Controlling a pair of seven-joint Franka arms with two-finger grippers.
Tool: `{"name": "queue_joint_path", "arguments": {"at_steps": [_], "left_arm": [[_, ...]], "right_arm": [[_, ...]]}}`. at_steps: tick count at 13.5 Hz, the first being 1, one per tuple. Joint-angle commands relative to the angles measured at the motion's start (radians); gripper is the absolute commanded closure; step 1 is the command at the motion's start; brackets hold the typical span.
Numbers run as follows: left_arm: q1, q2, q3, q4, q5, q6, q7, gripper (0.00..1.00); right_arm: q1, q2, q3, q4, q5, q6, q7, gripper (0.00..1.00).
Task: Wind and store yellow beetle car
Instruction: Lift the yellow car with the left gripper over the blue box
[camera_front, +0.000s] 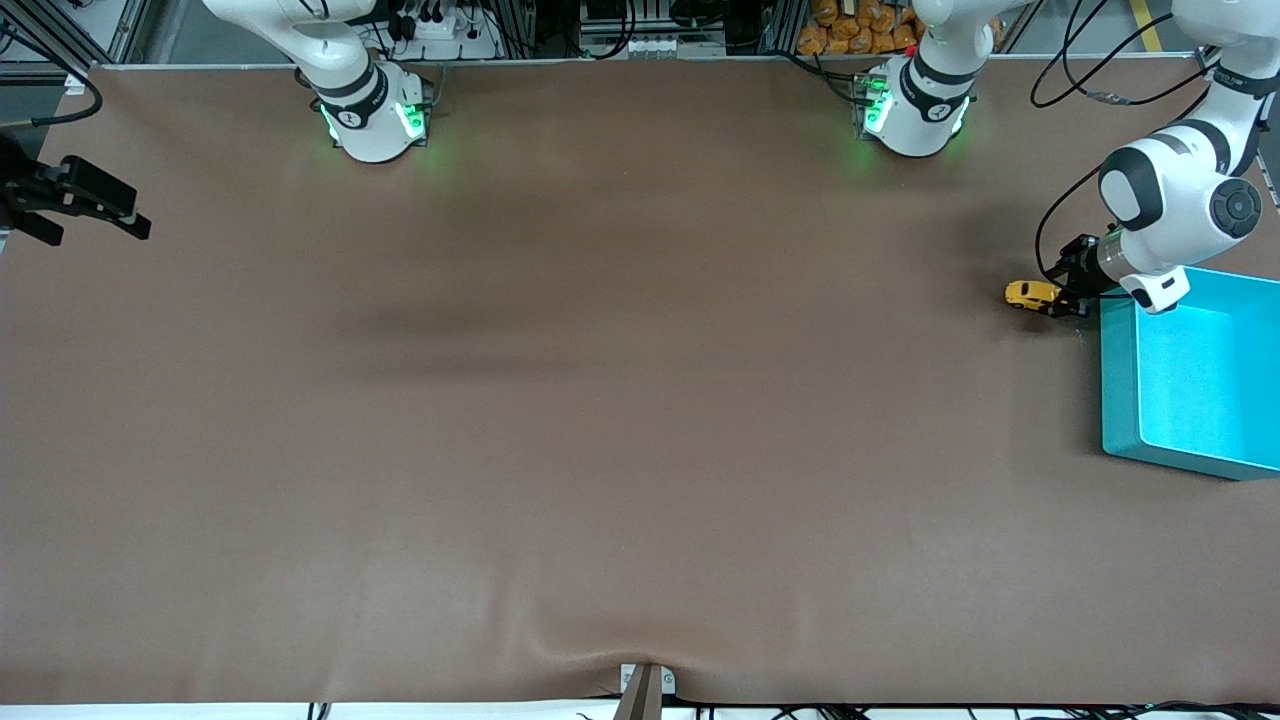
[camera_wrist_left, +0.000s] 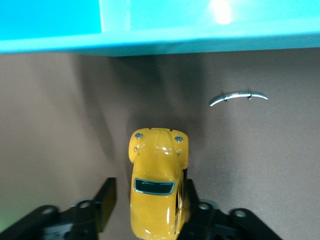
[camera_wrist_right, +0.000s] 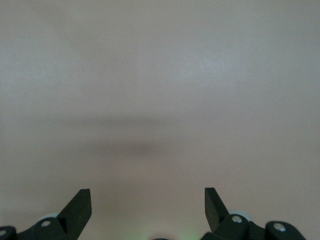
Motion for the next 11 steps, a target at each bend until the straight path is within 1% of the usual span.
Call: {"name": "queue_joint_path", "arguments": {"at_steps": [1, 2, 3, 5, 6, 7, 9, 10, 11], "left_arm": [[0.002, -0.018, -0.006, -0.007, 0.006, 0.014, 0.001, 0.87], [-0.002, -0.024, -0.006, -0.003, 0.006, 0.013, 0.001, 0.92], [-0.012, -0.030, -0.009, 0.007, 0.006, 0.007, -0.004, 0.94], [-0.060, -0.052, -0.009, 0.019, 0.006, -0.018, -0.013, 0.94], [-0.075, -0.064, -0.010, 0.040, 0.006, -0.060, -0.013, 0.94], [-0.090, -0.081, -0.010, 0.072, 0.006, -0.131, -0.008, 0.94], [-0.126, -0.104, -0.010, 0.160, 0.006, -0.270, 0.001, 0.94], [-0.132, -0.110, -0.010, 0.216, 0.008, -0.342, 0.034, 0.94], [-0.130, -0.116, -0.015, 0.268, 0.008, -0.401, 0.109, 0.94]], "right_arm": [[0.021, -0.031, -0.031, -0.026, -0.019, -0.007, 0.017, 0.00], [0.024, -0.031, -0.043, -0.026, -0.019, -0.007, 0.015, 0.00], [0.026, -0.031, -0.051, -0.026, -0.019, -0.006, 0.000, 0.00], [0.026, -0.031, -0.061, -0.025, -0.019, -0.003, -0.051, 0.00], [0.032, -0.031, -0.063, -0.021, -0.019, -0.004, -0.051, 0.00], [0.035, -0.031, -0.066, -0.018, -0.018, -0.004, -0.051, 0.00], [0.035, -0.031, -0.068, -0.018, -0.018, -0.006, -0.051, 0.00], [0.037, -0.031, -0.068, -0.017, -0.018, -0.007, -0.051, 0.00], [0.041, -0.030, -0.066, -0.015, -0.018, -0.009, -0.048, 0.00]]}}
